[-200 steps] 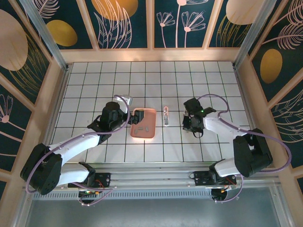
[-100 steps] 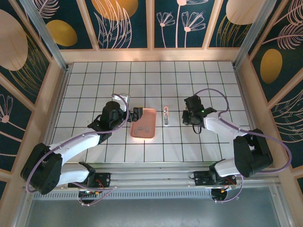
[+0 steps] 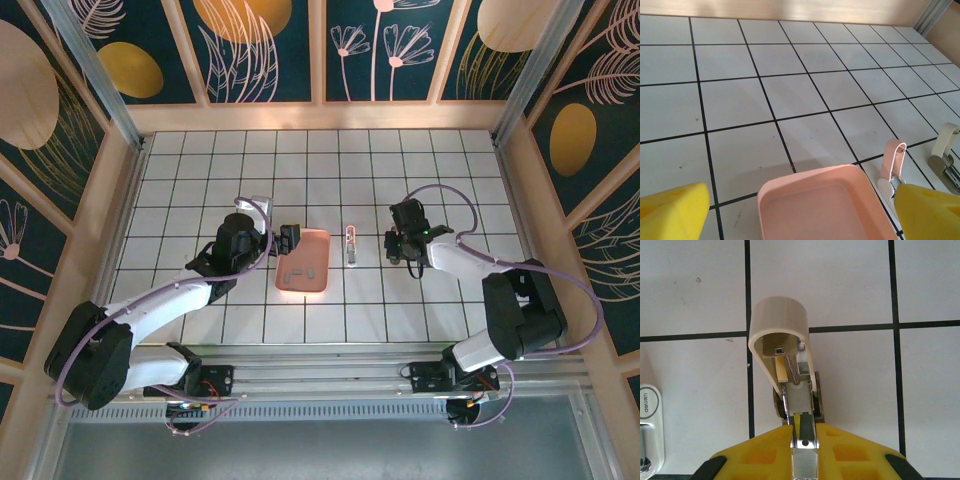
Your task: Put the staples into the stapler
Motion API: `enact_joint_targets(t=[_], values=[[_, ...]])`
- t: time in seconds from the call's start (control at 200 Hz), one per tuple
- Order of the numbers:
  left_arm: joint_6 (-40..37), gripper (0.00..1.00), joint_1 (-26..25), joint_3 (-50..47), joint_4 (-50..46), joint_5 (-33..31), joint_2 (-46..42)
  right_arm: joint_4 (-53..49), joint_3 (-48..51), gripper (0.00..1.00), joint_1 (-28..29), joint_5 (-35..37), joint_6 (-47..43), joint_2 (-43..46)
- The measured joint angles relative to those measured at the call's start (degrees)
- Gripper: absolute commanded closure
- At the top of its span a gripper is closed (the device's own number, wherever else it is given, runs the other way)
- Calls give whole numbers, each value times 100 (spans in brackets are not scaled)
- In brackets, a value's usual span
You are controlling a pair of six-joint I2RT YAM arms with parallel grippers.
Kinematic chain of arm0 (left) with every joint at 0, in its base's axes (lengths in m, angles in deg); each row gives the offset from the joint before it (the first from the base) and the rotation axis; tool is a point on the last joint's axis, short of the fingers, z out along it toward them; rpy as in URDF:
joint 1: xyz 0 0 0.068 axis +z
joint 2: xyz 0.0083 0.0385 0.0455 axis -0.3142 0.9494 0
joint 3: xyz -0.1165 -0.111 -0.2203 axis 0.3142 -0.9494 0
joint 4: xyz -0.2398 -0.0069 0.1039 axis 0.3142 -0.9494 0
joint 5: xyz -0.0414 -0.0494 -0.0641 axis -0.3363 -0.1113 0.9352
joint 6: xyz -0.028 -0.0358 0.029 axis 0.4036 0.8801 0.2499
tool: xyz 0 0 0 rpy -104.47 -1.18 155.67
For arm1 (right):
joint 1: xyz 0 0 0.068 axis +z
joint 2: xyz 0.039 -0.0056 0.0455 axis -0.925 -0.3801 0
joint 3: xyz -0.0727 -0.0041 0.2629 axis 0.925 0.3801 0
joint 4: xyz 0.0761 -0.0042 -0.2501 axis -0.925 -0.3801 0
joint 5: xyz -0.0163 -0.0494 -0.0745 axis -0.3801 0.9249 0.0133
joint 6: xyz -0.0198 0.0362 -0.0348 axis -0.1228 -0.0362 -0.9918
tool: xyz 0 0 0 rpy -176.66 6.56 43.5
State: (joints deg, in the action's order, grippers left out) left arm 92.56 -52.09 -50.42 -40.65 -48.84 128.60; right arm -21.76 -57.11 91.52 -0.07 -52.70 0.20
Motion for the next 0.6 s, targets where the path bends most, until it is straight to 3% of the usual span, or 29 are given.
enact_joint_targets(t=[0.601], values=[[37, 5, 0, 0, 0, -37, 0, 111, 0, 84, 0, -20, -133, -149]])
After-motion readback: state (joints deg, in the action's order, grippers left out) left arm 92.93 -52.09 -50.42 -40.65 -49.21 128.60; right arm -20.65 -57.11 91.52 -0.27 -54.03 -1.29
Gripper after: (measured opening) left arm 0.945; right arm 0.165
